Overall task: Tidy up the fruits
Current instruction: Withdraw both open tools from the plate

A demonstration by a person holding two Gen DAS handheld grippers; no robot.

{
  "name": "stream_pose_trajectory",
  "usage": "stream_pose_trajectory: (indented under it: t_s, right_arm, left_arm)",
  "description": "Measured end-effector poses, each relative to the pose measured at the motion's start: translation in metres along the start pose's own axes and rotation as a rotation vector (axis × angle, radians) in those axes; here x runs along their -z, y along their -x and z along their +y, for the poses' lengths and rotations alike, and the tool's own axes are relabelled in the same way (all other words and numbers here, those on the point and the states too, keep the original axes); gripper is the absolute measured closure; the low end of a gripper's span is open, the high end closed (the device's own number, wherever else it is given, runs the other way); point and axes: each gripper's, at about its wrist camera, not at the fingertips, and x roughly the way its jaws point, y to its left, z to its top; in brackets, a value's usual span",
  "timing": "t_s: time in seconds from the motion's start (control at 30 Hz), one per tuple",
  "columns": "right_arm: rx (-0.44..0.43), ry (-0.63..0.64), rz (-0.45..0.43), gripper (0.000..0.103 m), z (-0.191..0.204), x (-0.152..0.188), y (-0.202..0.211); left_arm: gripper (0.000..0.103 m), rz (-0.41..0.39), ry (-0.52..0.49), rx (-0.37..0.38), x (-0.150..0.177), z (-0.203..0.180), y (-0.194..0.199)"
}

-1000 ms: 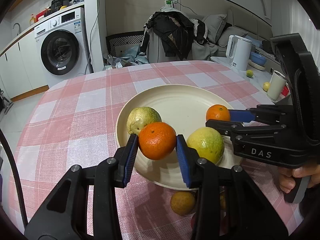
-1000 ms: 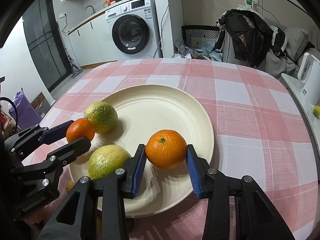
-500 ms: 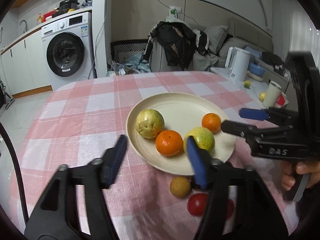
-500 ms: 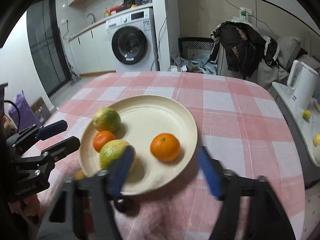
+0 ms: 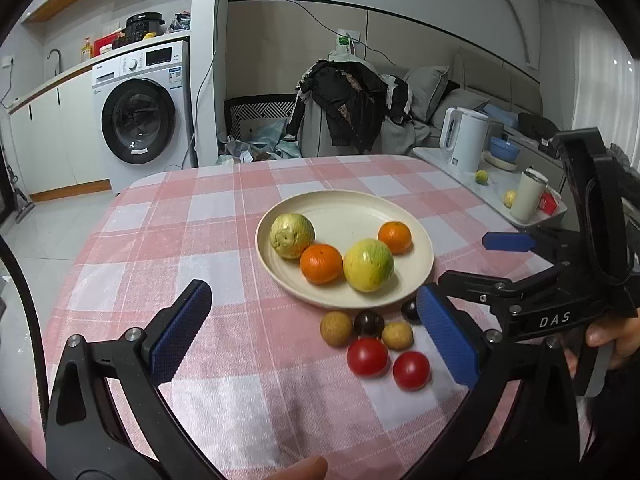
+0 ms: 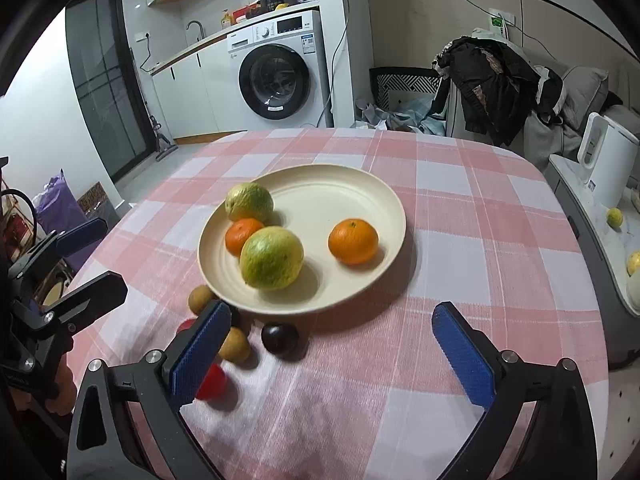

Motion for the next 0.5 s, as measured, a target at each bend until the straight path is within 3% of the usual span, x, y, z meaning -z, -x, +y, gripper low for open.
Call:
stream_pose_trajectory:
  t_s: [0.5]
  right_arm:
    - [0.019,0.04,0.056,0.0,0.001,0.018,-0.004]
  left_arm:
    - [0.001,0.044,-0.006,-0.019,0.022,-0.002,0.005]
